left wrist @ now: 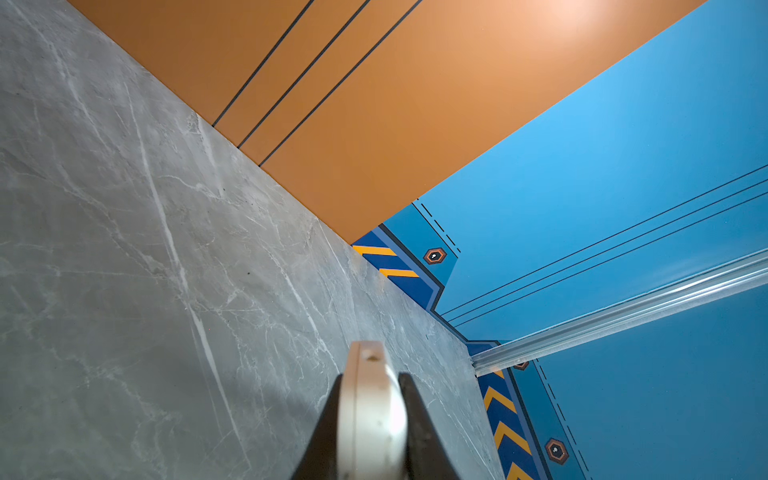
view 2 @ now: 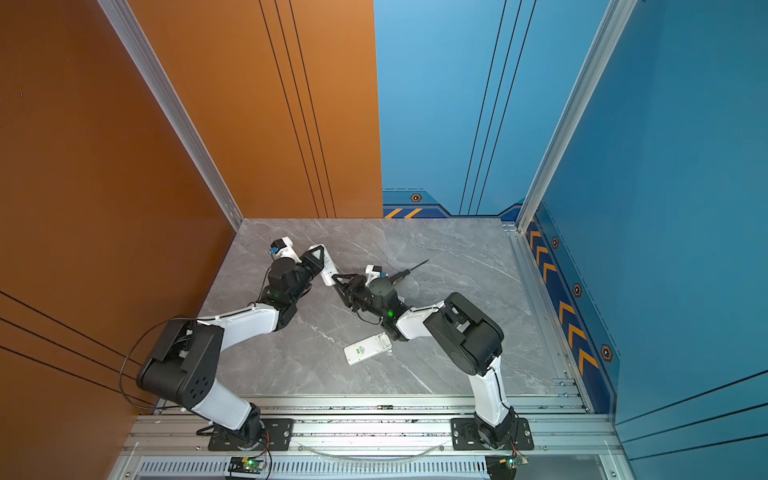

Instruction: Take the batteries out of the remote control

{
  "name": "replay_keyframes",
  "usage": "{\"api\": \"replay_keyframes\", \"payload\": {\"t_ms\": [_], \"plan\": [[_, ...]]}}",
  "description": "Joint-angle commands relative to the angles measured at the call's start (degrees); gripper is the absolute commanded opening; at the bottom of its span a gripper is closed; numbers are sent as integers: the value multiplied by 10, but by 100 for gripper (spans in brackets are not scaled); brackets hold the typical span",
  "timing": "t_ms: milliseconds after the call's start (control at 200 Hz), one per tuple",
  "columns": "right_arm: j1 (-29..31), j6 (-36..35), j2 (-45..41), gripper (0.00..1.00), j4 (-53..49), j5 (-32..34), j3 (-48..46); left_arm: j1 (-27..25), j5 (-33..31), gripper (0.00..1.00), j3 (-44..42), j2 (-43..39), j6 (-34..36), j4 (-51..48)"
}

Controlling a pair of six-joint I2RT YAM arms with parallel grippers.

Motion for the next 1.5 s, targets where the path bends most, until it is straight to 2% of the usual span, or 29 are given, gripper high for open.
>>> {"api": "replay_keyframes", "payload": {"t_ms": [0,300,450,701,1051,1496], "plan": [[-5,-9,-20,38,18,17,-5,-3,12,0,-3,6,15,0],[-11,-13,-46,37,18,25,-36,-1,12,0,-4,8,23,-7],[-11,-7,-31,38,22,13,-24,-4,12,0,2,12,21,-7],[1,10,-24,51,29,2,-32,0,10,0,5,9,16,-7],[2,21,11,51,36,-2,9,-3,19,0,1,10,15,-5],[26,41,14,54,51,3,-9,3,17,0,1,12,9,-1]]}}
